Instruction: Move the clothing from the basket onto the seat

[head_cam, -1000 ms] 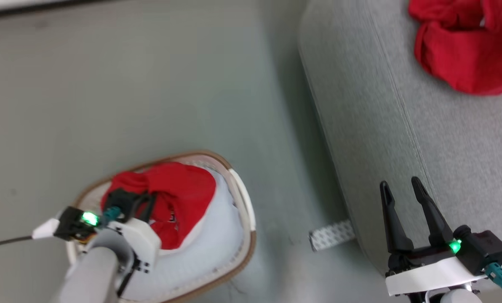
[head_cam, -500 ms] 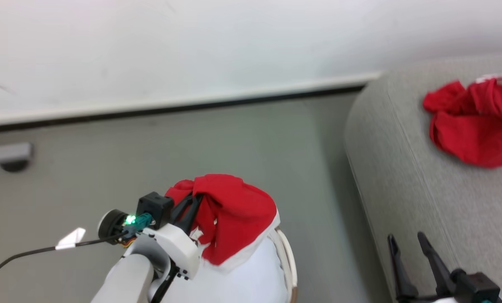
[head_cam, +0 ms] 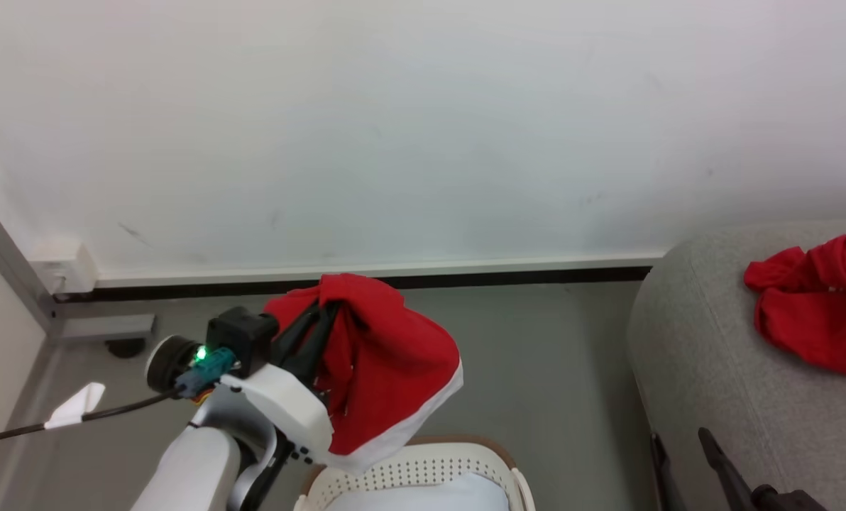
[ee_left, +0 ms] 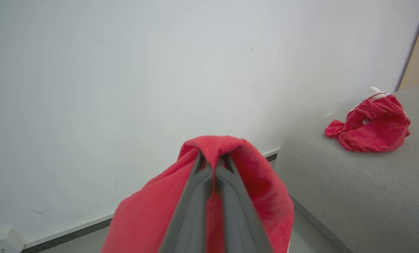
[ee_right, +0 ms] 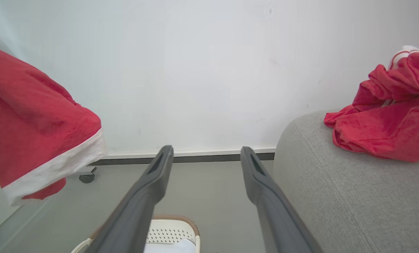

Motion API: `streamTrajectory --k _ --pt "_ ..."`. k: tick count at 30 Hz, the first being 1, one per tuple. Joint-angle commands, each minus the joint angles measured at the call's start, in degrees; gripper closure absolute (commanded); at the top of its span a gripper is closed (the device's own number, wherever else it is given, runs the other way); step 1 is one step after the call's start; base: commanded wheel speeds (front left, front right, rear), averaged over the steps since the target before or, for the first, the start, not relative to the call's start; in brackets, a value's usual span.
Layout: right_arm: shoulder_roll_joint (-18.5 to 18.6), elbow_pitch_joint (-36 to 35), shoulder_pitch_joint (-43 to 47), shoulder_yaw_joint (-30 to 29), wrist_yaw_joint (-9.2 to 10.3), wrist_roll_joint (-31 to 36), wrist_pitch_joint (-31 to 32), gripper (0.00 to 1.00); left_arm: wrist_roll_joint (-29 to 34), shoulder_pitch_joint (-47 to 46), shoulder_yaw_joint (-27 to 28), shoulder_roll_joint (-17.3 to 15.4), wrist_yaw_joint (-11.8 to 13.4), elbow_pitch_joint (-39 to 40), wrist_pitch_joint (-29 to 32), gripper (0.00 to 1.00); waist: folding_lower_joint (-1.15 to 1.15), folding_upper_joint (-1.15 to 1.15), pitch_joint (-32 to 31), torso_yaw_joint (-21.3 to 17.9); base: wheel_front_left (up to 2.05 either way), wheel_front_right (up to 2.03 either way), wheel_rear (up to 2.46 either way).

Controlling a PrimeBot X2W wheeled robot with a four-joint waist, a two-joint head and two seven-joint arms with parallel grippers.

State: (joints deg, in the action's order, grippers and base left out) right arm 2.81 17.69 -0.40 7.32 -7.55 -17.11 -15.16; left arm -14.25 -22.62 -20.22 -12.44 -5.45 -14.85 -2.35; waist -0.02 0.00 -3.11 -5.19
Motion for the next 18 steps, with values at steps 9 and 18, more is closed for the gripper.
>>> streamTrajectory --k 9,18 --pt "0.1 -2.9 1.0 3.0 0.13 3.0 0.0 0.00 -0.6 3.6 0.4 -2.3 1.8 8.8 4.0 1.00 0.02 0.00 -3.0 1.0 0.00 0.00 0.00" --pt "0.2 -7.9 -2.7 12.9 0.13 6.9 0.0 0.00 -0.5 5.4 -1.3 -2.2 2.2 13.6 6.3 1.00 0.02 0.00 -2.8 1.1 0.00 0.00 0.00"
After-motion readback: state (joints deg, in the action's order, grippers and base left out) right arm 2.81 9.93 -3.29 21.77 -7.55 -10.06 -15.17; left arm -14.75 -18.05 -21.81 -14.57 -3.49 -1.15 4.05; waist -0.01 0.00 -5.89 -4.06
